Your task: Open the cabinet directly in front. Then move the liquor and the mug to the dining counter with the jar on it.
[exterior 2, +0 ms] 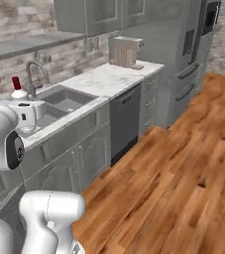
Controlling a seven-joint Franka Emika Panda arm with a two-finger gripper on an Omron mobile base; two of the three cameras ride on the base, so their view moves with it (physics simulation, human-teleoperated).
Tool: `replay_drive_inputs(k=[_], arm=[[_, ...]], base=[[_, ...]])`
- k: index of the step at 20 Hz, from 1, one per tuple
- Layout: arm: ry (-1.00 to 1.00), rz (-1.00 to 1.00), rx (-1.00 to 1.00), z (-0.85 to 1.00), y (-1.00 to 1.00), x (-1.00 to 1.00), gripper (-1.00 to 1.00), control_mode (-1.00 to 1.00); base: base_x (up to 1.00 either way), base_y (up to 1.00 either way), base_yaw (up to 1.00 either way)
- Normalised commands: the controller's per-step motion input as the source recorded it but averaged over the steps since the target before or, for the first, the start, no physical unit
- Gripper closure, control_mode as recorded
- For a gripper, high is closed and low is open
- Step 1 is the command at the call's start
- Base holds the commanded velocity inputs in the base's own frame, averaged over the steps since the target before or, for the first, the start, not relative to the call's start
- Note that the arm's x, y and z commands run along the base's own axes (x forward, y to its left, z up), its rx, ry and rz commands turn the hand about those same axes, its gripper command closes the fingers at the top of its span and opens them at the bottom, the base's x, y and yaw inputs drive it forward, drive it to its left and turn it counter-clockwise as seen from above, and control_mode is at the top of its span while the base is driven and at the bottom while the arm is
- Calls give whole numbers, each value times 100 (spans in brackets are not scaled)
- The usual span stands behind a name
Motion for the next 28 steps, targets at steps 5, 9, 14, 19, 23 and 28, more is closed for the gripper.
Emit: replay_drive_inputs(k=[5,9,14,19,23,28], arm=[[0,0,0,0,0,0,100,100],[0,0,0,0,0,0,100,100],[0,0,0,0,0,0,100,100],[0,0,0,0,0,0,100,100],[0,0,0,0,0,0,100,100],[0,0,0,0,0,0,100,100]], base=[[0,1,-100],[0,1,-100],[0,1,-100],[15,5,-95],[100,73,-23],[100,84,-21]])
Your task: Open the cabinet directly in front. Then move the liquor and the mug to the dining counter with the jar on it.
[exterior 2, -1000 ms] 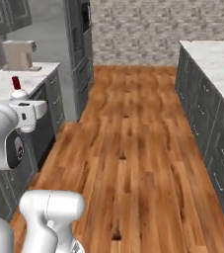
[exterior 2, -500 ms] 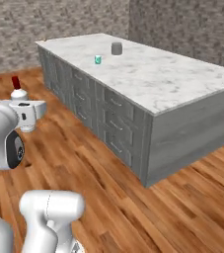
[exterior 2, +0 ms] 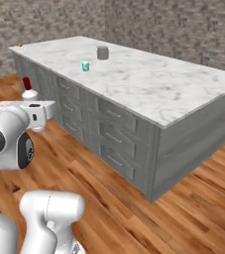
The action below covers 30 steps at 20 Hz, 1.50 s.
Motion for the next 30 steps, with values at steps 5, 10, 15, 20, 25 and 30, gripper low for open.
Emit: replay_drive_inputs(k=[5,10,15,20,25,30], arm=[[0,0,0,0,0,0,100,100],[0,0,0,0,0,0,100,100],[0,0,0,0,0,0,100,100],[0,0,0,0,0,0,100,100],[0,0,0,0,0,0,100,100],[0,0,0,0,0,0,100,100]], base=[[100,100,-17],[100,90,-12],[100,61,-14],[100,61,-19],[100,76,-45],[100,87,-57]])
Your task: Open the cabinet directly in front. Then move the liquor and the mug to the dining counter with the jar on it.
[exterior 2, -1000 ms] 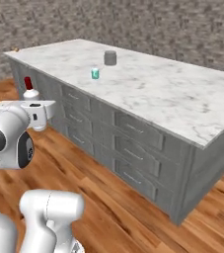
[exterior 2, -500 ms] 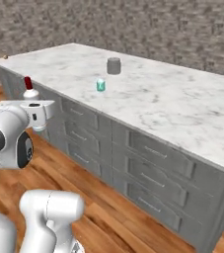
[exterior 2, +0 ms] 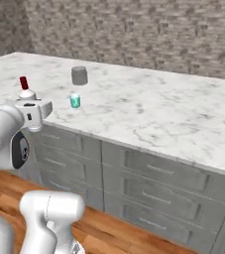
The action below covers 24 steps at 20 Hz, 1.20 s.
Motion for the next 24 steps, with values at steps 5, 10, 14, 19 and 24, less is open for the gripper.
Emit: replay_drive_inputs(k=[5,10,14,19,24], arm=[[0,0,0,0,0,0,100,100],[0,0,0,0,0,0,100,100],[0,0,0,0,0,0,100,100],[0,0,0,0,0,0,100,100],[0,0,0,0,0,0,100,100]], base=[[95,100,-51],[63,100,-32],[12,100,-15],[-5,100,0],[16,63,-8]])
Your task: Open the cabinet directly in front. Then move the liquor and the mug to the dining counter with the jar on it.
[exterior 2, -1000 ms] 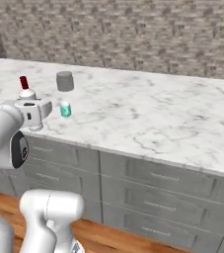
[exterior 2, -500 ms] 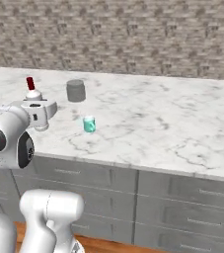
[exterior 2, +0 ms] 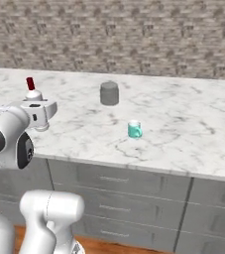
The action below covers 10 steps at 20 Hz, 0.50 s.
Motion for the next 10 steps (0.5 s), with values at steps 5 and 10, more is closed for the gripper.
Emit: replay_drive_inputs(k=[5,10], arm=[[0,0,0,0,0,0,100,100],[0,0,0,0,0,0,100,100]], base=[[46,56,-17],[19,56,-16]])
